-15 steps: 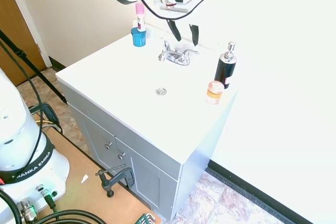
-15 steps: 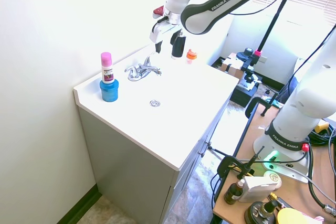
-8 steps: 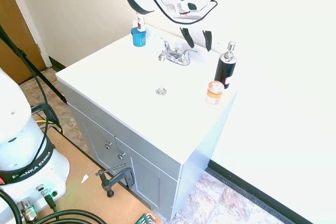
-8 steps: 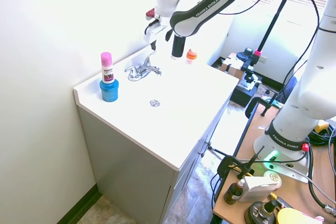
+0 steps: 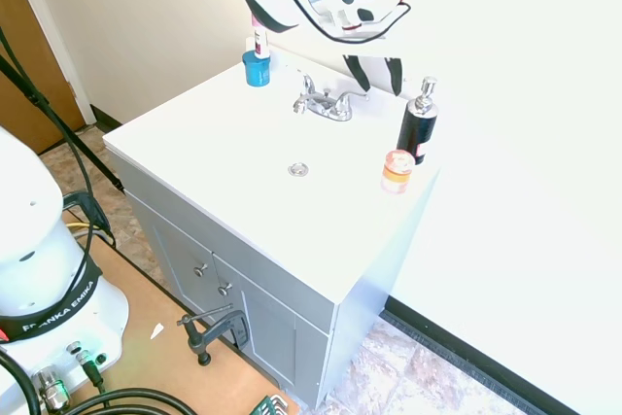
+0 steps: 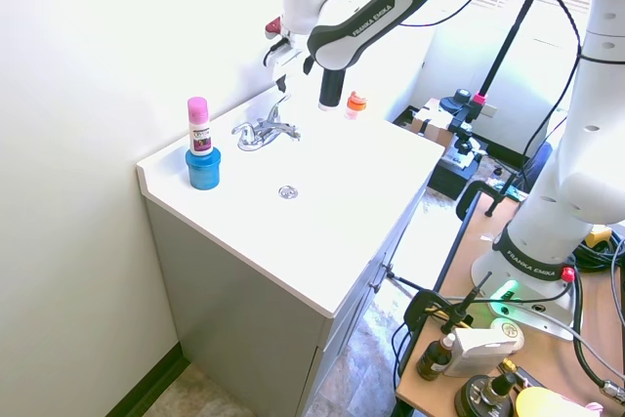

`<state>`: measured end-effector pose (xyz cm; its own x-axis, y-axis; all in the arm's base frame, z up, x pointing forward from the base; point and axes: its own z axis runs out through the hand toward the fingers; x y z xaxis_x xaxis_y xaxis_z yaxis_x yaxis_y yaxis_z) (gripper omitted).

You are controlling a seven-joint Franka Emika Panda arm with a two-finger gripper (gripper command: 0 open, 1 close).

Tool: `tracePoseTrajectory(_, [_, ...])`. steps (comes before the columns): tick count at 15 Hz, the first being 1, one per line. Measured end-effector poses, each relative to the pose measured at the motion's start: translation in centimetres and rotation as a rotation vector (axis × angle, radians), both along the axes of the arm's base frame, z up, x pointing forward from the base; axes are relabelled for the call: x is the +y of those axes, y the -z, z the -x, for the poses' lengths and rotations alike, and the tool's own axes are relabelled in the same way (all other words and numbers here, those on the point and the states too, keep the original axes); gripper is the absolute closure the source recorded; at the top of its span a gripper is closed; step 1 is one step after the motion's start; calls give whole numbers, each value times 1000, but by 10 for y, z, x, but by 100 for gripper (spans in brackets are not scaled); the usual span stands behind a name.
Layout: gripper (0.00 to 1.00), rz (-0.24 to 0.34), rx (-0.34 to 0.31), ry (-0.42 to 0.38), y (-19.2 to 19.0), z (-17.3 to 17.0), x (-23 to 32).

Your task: Turn on the cold water

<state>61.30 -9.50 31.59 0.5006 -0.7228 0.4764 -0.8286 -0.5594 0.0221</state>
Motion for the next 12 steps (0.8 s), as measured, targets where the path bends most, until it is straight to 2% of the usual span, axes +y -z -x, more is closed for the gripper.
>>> tracePoseTrajectory(3, [0,5,23,-10,7,1,-2])
tracePoseTrajectory(5, [0,-2,65,-15,10,3,-4])
tracePoseTrajectory(9, [0,-47,137,-38,12,7,-3])
tracePoseTrajectory(12, [0,-67,150,-45,9,7,9])
